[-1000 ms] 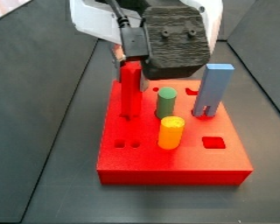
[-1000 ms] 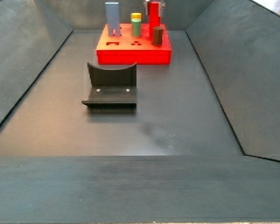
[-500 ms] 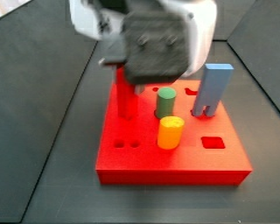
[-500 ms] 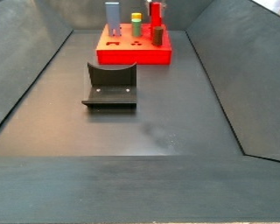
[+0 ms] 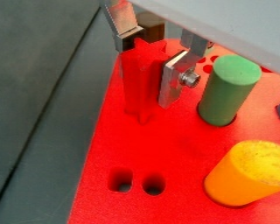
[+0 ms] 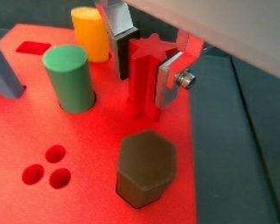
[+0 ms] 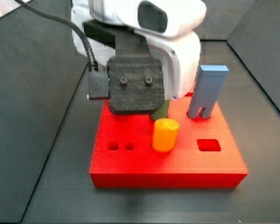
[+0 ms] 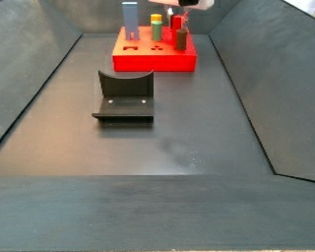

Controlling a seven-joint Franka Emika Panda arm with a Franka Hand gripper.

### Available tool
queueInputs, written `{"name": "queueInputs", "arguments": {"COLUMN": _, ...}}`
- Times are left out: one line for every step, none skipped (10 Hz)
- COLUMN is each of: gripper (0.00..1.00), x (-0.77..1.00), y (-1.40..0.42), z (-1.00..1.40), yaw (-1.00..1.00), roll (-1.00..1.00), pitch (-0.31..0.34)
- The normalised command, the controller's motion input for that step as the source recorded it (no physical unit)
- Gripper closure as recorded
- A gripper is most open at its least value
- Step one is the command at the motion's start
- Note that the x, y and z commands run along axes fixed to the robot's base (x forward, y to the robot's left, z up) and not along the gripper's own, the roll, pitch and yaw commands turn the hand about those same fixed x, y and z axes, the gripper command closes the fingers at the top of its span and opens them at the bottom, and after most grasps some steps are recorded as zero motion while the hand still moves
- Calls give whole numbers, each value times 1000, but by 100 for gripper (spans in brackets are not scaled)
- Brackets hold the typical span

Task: Pick up the star object. Move up. Place the star object on the fixture. Regrasp the star object. Move to above the board. Insert the star object.
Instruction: Insert the star object.

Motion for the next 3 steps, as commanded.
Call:
{"name": "queueInputs", "arguments": {"gripper": 100, "x": 0, "y": 34, "z": -363, "yaw": -54, "roll": -50, "pitch": -21}}
{"name": "queueInputs", "arguments": {"gripper": 100, "x": 0, "y": 0, "z": 0, "yaw": 0, "roll": 4, "pitch": 0}}
{"name": "queueInputs", "arguments": {"gripper": 100, "x": 0, "y": 0, "z": 0, "yaw": 0, "roll": 0, "pitch": 0}}
